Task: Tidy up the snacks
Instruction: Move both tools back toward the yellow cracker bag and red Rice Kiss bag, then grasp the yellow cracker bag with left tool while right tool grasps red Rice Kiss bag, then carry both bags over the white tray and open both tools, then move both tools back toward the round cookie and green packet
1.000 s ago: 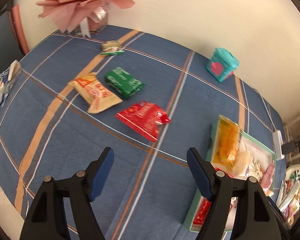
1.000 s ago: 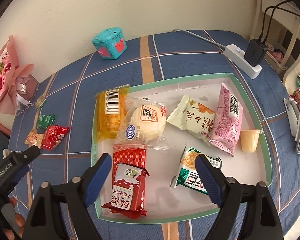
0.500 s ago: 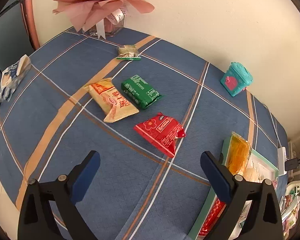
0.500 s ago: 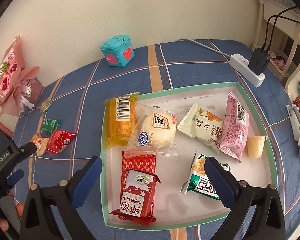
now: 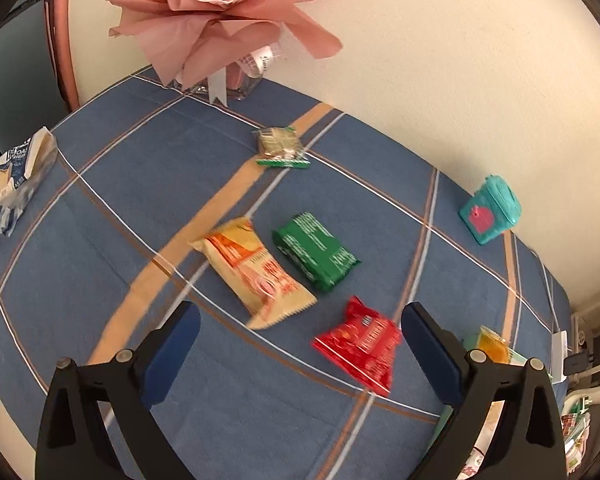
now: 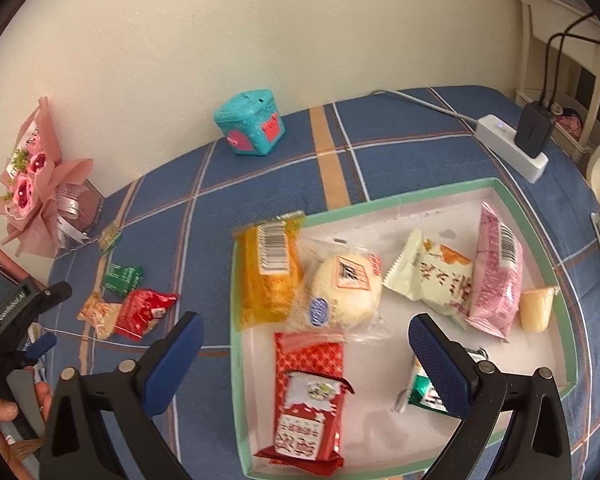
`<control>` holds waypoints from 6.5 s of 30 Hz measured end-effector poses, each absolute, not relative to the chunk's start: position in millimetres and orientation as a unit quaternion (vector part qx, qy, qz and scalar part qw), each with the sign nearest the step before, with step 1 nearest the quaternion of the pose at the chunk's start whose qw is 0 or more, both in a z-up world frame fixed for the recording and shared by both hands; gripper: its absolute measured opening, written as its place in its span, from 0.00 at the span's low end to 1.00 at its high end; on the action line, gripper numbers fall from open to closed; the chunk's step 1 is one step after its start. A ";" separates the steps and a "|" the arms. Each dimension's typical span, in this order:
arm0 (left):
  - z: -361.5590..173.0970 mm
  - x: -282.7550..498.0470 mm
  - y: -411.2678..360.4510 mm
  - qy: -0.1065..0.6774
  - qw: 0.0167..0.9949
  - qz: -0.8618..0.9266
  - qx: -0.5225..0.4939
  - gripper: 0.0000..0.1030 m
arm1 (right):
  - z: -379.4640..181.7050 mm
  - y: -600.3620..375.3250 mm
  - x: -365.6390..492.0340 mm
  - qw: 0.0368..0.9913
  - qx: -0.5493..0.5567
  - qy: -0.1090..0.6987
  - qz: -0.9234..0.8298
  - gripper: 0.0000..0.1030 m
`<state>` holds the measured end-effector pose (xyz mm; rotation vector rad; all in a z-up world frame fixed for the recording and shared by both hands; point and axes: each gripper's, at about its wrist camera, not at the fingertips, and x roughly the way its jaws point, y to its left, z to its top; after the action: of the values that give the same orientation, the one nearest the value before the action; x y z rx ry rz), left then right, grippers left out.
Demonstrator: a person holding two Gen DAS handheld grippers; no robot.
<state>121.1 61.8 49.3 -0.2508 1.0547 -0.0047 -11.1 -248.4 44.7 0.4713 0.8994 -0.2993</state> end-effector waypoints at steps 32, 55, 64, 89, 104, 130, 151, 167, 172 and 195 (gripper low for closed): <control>-18.8 183.6 119.6 0.559 0.809 0.003 -0.183 0.97 | -31.8 -99.9 153.6 0.808 0.178 0.559 -0.052 1.00; -42.6 189.1 100.0 0.583 0.797 -0.001 -0.155 0.61 | -40.3 -112.2 141.5 0.801 0.153 0.575 -0.067 0.72; -40.5 183.7 105.4 0.590 0.790 -0.003 -0.165 0.37 | -35.8 -127.8 119.3 0.797 0.152 0.580 -0.074 0.68; 33.9 106.8 88.1 0.544 0.829 -0.044 -0.124 0.36 | 9.4 -119.1 40.0 0.826 0.140 0.542 -0.067 0.67; 64.0 71.8 43.3 0.518 0.847 -0.090 -0.082 0.36 | 45.1 -151.6 -11.8 0.845 0.163 0.502 -0.083 0.67; 58.5 19.8 -113.2 0.530 0.814 -0.235 0.041 0.36 | 54.0 -331.4 -70.7 0.820 0.313 0.428 -0.217 0.68; -0.8 37.3 -143.5 0.554 0.795 -0.238 0.065 0.36 | 3.9 -321.0 -32.3 0.820 0.259 0.466 -0.210 0.68; -23.8 32.6 -155.3 0.596 0.759 -0.254 0.062 0.37 | -7.3 -322.4 -30.8 0.806 0.265 0.486 -0.211 0.68; -23.5 34.3 -156.3 0.601 0.756 -0.253 0.057 0.37 | -5.8 -316.7 -25.8 0.803 0.248 0.502 -0.204 0.68; 23.4 35.8 -126.5 0.586 0.778 -0.225 0.022 0.62 | 41.0 -312.3 -39.3 0.821 0.235 0.477 -0.208 0.76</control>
<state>35.8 -126.5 23.4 0.0478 1.2683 -0.4866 -39.3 -312.3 41.0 0.4998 1.0149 -0.4424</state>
